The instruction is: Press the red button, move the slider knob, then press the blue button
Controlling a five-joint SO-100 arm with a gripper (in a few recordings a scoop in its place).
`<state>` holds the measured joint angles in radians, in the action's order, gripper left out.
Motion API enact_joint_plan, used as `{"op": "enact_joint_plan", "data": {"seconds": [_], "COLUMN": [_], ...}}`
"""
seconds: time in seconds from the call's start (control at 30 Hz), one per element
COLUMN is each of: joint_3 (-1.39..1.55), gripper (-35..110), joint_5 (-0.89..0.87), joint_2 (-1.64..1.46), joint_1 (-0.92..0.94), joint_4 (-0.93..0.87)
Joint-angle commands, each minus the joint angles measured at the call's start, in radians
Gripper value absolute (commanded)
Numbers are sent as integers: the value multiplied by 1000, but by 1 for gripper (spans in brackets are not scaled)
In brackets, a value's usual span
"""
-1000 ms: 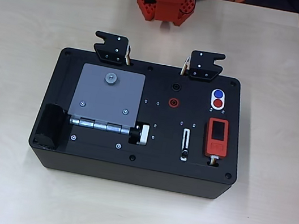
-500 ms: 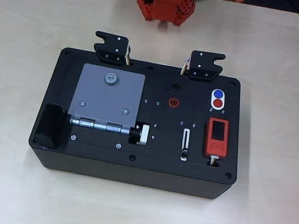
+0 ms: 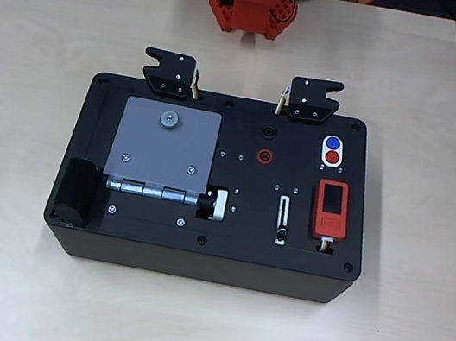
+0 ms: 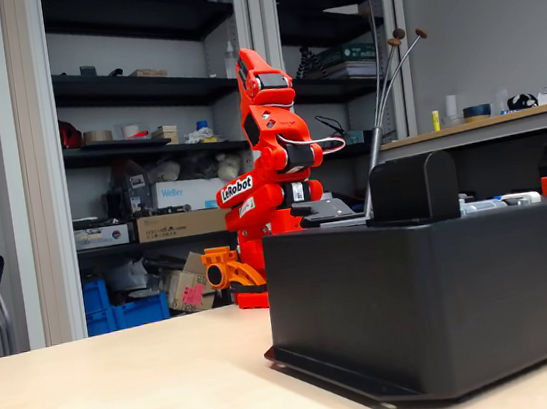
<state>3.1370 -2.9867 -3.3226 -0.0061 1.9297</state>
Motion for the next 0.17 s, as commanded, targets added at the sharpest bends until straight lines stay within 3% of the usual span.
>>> {"op": "enact_joint_plan", "data": {"seconds": [0.0, 0.13], "joint_3": [5, 5], "gripper": [0, 0], "joint_5": [-222, -130], "joint_2": [2, 2], "joint_1": [3, 3], "joint_4": [8, 8]}}
